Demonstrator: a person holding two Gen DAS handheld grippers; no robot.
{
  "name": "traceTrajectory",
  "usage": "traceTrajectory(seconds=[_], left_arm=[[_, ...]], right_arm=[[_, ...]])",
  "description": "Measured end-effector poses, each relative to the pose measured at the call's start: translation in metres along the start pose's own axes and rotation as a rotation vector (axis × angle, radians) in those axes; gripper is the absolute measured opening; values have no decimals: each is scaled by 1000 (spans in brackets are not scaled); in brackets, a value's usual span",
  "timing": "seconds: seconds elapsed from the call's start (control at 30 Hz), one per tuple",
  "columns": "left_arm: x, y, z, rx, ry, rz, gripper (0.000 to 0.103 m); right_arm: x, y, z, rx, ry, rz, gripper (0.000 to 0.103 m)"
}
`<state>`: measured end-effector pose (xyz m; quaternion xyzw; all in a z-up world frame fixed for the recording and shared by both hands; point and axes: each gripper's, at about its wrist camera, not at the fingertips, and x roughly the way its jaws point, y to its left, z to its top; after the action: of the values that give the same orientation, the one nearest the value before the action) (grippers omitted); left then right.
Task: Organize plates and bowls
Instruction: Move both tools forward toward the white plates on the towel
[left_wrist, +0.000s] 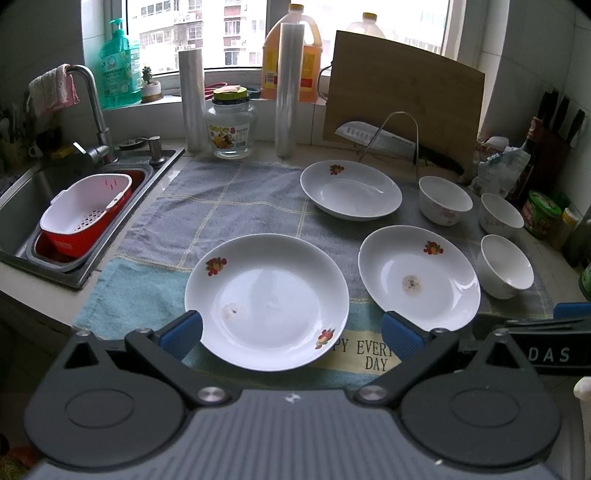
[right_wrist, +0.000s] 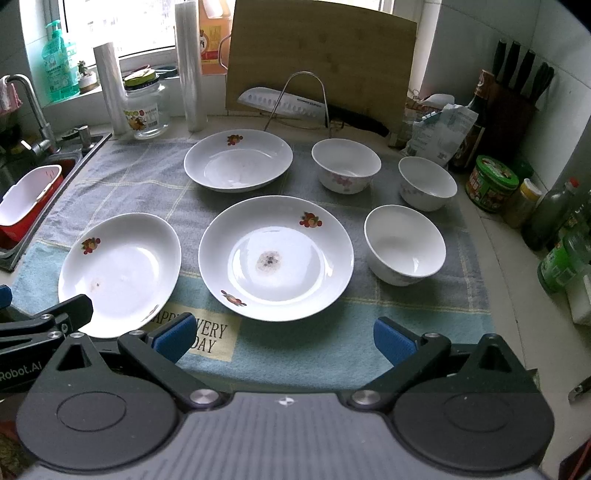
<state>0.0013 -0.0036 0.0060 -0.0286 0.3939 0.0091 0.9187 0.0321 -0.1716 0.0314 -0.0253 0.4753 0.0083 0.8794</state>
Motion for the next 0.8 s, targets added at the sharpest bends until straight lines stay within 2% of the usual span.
traceTrajectory(seconds=[0.8], left_arm=[[-6,-3,4,-1,-5,2,102]], right_arm=[[-6,-2,1,-9,-16,-7,103]])
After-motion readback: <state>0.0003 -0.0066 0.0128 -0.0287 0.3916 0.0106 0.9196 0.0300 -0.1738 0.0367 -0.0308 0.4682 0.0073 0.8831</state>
